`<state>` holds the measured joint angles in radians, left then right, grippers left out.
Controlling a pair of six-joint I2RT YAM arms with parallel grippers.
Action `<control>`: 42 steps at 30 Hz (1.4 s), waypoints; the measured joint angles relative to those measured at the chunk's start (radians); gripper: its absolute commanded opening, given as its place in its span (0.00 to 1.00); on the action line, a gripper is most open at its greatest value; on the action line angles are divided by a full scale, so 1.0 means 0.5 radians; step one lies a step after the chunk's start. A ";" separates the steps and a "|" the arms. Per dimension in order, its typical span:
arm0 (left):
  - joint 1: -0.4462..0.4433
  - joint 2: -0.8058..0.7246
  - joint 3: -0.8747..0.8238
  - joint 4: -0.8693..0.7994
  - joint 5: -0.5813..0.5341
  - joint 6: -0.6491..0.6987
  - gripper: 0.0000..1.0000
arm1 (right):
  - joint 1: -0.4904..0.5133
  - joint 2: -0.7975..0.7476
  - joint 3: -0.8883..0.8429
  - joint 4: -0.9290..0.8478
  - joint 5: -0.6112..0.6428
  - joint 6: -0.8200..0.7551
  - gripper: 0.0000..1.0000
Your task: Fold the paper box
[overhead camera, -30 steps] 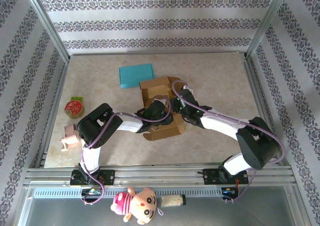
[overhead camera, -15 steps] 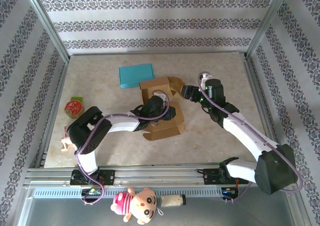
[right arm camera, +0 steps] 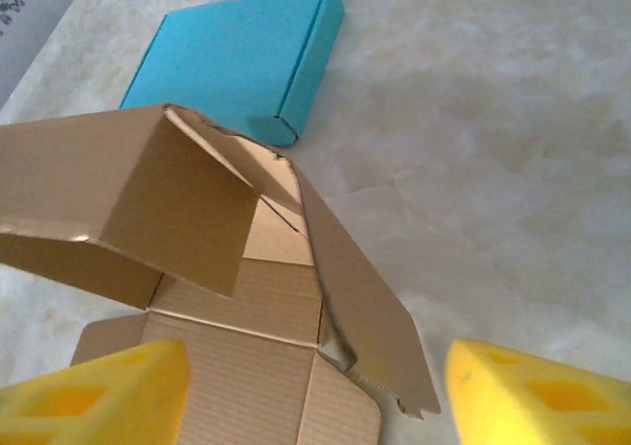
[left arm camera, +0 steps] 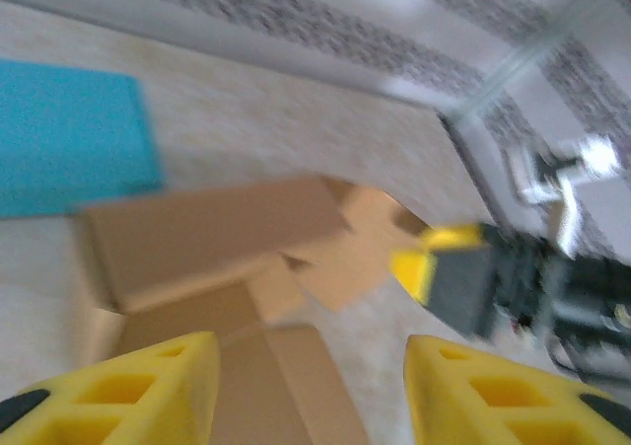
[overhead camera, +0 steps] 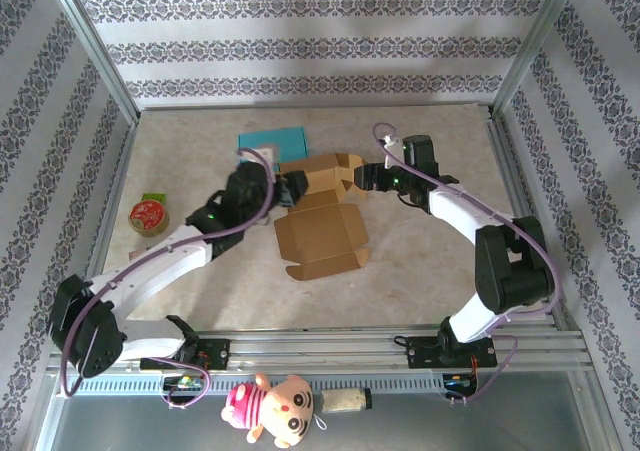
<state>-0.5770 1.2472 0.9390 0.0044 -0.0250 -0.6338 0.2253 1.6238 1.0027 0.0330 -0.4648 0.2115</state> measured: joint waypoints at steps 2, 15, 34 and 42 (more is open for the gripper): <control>0.157 -0.023 -0.015 -0.035 0.041 -0.017 0.76 | 0.000 0.034 0.016 0.000 0.001 0.014 0.55; 0.489 0.438 -0.031 0.125 0.652 -0.261 0.80 | 0.060 0.092 0.042 -0.019 0.079 0.149 0.41; 0.476 0.693 -0.013 0.396 0.867 -0.409 0.56 | 0.140 0.091 0.114 -0.198 0.166 0.342 0.21; 0.445 0.693 0.007 0.365 0.819 -0.317 0.55 | 0.175 0.091 0.254 -0.412 0.250 0.282 0.20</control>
<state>-0.3546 1.5936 0.9424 0.1871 0.3847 -0.7925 0.3130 1.6691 1.1297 -0.1730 -0.3397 0.3527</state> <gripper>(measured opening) 0.557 0.204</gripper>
